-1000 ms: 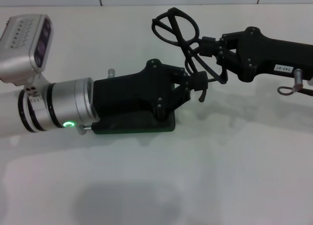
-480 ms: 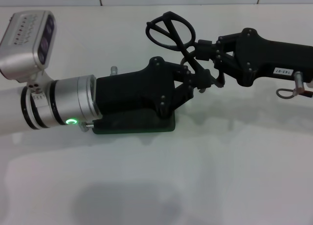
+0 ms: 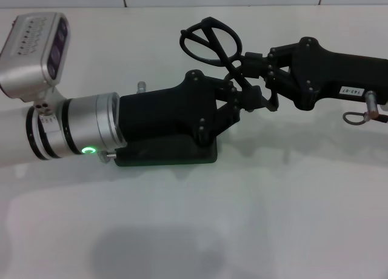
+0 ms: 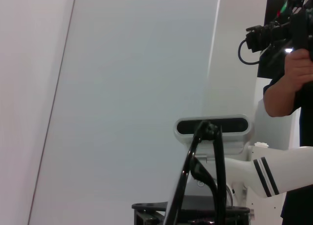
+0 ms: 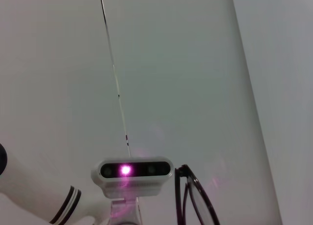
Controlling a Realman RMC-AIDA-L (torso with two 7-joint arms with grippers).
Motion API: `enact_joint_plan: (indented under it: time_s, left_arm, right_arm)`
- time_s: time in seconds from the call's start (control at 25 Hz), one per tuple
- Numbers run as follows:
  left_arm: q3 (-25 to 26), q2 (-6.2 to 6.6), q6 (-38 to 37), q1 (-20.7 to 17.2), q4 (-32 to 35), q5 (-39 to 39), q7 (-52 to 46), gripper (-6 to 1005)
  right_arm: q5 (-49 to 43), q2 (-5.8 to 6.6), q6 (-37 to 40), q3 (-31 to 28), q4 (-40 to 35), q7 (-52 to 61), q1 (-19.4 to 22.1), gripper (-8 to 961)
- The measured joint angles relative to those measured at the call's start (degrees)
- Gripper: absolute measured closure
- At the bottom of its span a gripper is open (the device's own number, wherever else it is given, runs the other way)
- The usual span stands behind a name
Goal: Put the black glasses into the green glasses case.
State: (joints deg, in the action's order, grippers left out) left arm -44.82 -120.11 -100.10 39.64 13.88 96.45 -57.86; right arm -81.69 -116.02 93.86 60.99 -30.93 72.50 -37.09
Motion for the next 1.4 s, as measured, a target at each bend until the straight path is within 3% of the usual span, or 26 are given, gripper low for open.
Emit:
enact_joint_plan:
  time_s: [0.36, 0.64, 1.0, 1.2, 1.4]
  left_arm:
    - [0.0, 0.17, 0.0, -2.28, 0.39, 0.32, 0.33, 1000]
    - [-0.07, 0.98, 0.05, -9.84, 5.29, 1.87, 0.14, 1000]
    - [-0.05, 4.01, 0.41, -18.44, 7.73, 5.83, 0.02, 1000]
    - [-0.05, 4.31, 3.67, -22.66, 10.43, 6.63, -0.6, 999]
    - [0.0, 4.43, 5.46, -24.21, 11.46, 7.0, -1.59, 999]
  right_arm:
    - [0.16, 0.07, -2.03, -0.13, 0.52, -0.37, -0.07, 889]
    - [-0.09, 0.04, -5.8, 2.53, 0.53, -1.78, -0.79, 886]
    - [1.13, -0.18, -14.49, 14.51, 0.37, -3.86, -3.66, 882]
    - [3.83, -0.17, -20.82, 22.78, -0.05, -4.32, -5.53, 880]
    - [5.95, -0.17, -26.27, 29.65, -0.47, -4.43, -7.36, 877]
